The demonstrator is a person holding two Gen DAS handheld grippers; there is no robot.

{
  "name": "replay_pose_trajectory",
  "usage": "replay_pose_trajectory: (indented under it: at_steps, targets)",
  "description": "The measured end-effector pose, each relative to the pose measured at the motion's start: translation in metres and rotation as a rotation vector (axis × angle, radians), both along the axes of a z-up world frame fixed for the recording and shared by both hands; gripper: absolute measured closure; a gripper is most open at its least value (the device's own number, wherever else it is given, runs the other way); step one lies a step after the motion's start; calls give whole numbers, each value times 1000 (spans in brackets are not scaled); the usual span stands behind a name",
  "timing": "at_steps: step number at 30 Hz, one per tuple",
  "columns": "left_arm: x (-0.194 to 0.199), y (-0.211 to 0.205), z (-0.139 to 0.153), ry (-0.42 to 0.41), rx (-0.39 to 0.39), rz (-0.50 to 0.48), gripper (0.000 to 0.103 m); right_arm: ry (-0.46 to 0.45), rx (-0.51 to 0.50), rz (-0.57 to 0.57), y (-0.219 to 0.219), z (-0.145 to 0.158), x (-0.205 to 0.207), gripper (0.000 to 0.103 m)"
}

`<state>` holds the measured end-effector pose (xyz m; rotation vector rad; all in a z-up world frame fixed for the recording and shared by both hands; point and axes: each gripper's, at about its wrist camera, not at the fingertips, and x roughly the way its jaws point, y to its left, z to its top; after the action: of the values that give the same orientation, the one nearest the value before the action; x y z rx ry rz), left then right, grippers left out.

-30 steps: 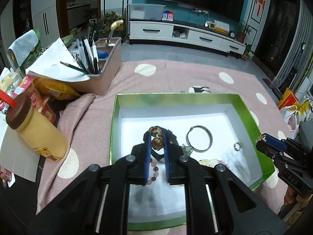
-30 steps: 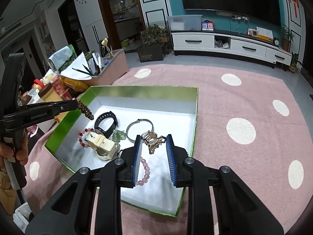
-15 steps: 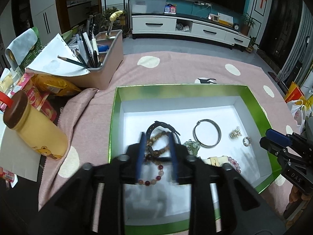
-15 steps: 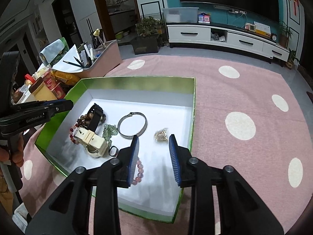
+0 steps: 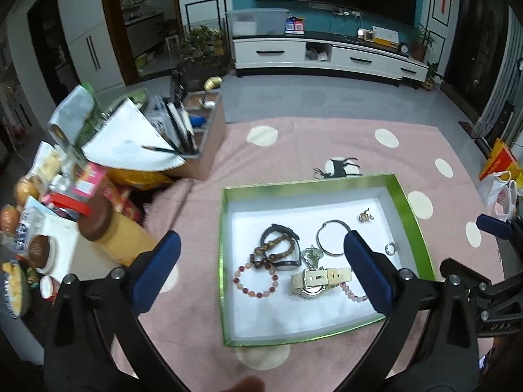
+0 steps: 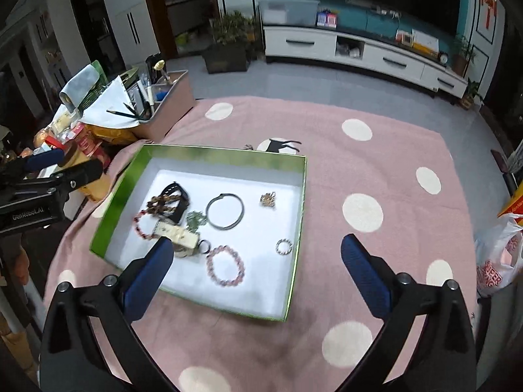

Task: Organize jewelry

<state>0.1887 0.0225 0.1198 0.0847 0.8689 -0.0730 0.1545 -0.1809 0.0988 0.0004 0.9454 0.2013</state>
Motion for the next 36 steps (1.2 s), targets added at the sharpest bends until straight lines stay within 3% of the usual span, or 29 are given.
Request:
replay_pose_trajectory:
  at_steps: [11, 36]
  targets:
    - [-14, -4, 36, -13, -5, 13, 2, -47, -66, 31, 15, 38, -10, 1]
    - [-14, -3, 32, -16, 21, 29, 2, -46, -80, 14, 16, 32, -6, 1]
